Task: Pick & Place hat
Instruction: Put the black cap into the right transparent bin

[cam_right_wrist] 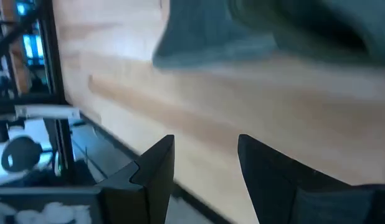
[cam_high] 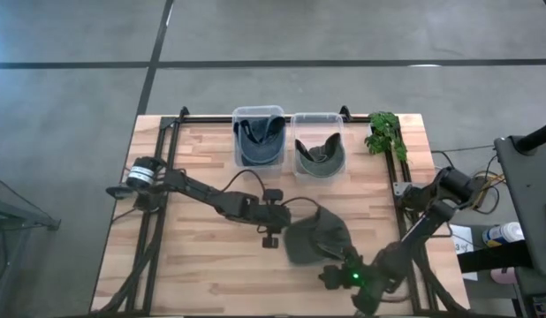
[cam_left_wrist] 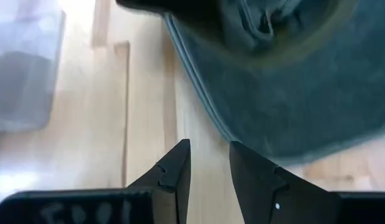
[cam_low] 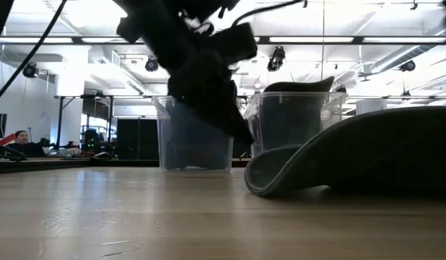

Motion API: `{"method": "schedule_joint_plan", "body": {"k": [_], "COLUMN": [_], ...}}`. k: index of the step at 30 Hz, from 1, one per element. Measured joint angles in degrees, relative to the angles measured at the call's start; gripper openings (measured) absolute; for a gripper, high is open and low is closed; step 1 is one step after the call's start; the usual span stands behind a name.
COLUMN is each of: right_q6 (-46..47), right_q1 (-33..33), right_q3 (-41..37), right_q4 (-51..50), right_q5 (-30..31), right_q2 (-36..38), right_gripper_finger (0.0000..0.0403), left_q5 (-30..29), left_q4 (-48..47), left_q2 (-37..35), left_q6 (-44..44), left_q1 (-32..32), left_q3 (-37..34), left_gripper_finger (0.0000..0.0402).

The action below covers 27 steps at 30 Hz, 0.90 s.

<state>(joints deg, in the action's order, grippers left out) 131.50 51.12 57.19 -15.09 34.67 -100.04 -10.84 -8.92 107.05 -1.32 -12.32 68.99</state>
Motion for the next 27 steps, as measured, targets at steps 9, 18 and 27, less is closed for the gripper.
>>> {"method": "schedule_joint_plan", "body": {"k": [9, 18, 27], "right_q6": [0.1, 0.5, 0.5], "right_q1": [-4.8, -6.4, -7.9], "right_q3": [0.0, 0.0, -0.1], "right_q4": [0.3, -4.1, -14.2], "right_q5": [0.1, 0.0, -1.1], "right_q2": [-1.3, -0.7, 0.7], "right_gripper_finger": [0.0171, 0.0171, 0.0171], "left_q5": [4.4, 10.6, 13.3], "left_q4": [7.8, 15.7, 20.2], "left_q2": [0.3, 2.9, 7.5], "left_q6": [-0.3, -5.9, -10.8], "left_q1": [0.1, -1.5, -6.7], "left_q3": [-4.7, -5.9, -2.0], "left_gripper_finger": [0.0105, 0.0105, 0.0105]}}
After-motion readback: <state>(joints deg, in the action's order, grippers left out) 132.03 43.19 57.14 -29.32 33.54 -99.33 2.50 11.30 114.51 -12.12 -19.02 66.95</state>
